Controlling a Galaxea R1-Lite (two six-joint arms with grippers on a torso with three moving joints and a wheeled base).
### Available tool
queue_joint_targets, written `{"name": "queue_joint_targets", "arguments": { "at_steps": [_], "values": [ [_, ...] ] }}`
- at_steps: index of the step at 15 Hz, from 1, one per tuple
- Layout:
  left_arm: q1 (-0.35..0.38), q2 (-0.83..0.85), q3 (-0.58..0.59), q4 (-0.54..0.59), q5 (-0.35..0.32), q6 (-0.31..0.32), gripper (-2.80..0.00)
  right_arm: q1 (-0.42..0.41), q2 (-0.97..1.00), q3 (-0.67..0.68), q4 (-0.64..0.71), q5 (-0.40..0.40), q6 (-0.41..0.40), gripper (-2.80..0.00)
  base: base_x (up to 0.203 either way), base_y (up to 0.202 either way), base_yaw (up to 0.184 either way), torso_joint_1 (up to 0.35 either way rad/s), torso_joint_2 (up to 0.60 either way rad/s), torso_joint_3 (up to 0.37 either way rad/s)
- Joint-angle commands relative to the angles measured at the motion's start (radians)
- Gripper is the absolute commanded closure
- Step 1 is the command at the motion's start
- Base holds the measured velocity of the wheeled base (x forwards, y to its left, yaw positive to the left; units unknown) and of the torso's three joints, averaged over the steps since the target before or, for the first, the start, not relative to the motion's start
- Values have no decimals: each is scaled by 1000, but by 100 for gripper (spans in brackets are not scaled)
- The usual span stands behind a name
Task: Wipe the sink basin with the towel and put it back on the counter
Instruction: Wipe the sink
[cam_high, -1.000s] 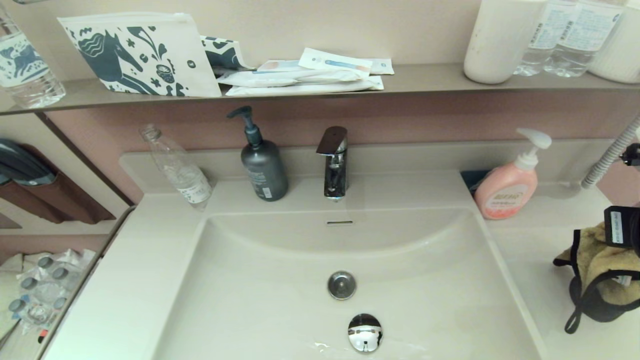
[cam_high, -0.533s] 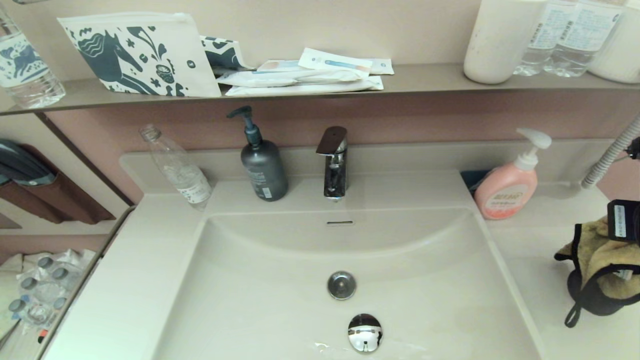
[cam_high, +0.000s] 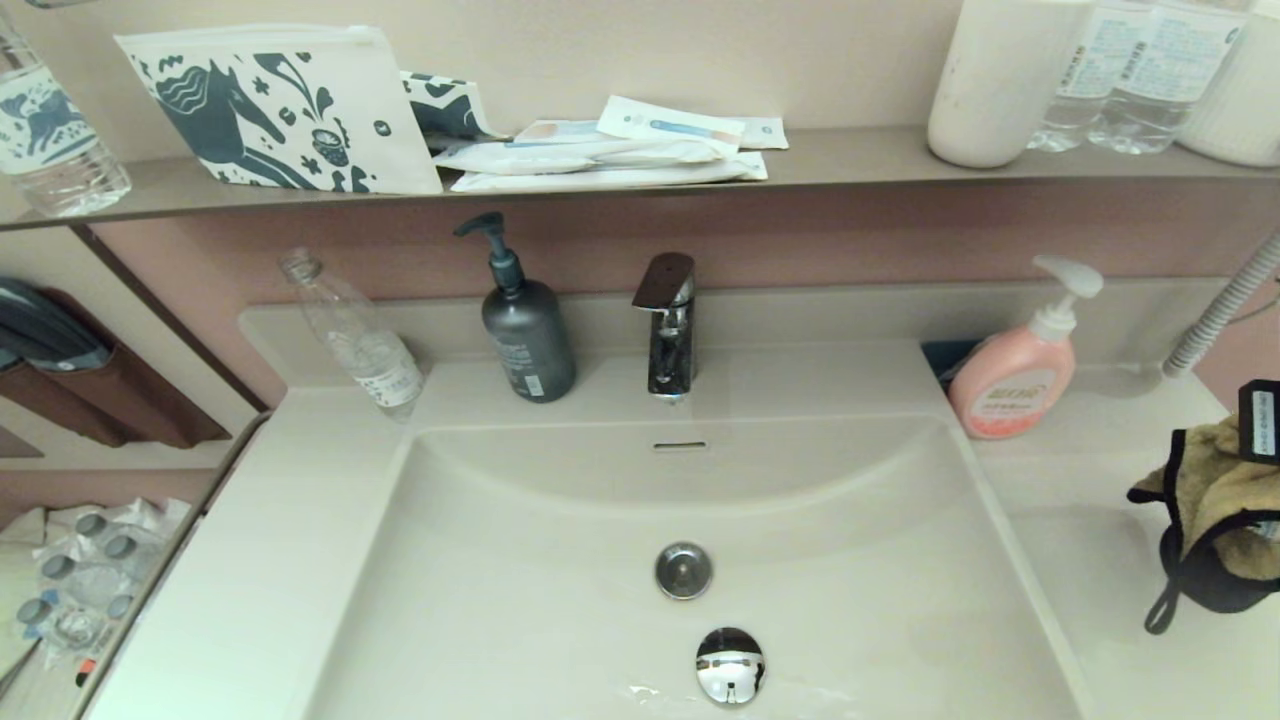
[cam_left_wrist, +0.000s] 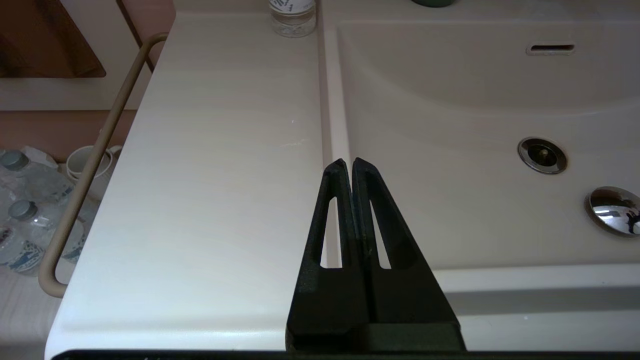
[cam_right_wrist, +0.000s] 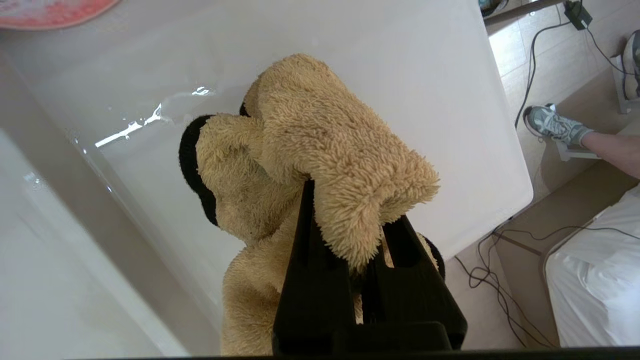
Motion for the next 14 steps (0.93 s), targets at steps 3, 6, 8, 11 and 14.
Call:
{"name": "queue_joint_targets", "arguments": {
  "at_steps": [3, 6, 8, 11, 14],
  "values": [
    [0, 0, 0, 0, 0, -1, 0, 10, -24, -2, 11, 2, 3, 0, 0, 0, 0, 0, 0, 0],
    [0, 0, 0, 0, 0, 0, 0, 17, -33, -1, 31, 2, 3, 0, 0, 0, 0, 0, 0, 0],
    [0, 0, 0, 0, 0, 0, 0, 19, -32, -3, 25, 3, 3, 0, 0, 0, 0, 0, 0, 0],
    [0, 0, 0, 0, 0, 0, 0, 21, -55, -5, -79, 123, 2, 0, 0, 0, 0, 0, 0, 0],
    [0, 0, 0, 0, 0, 0, 0, 1, -22, 31, -95, 93, 3, 0, 0, 0, 0, 0, 0, 0]
  ]
}}
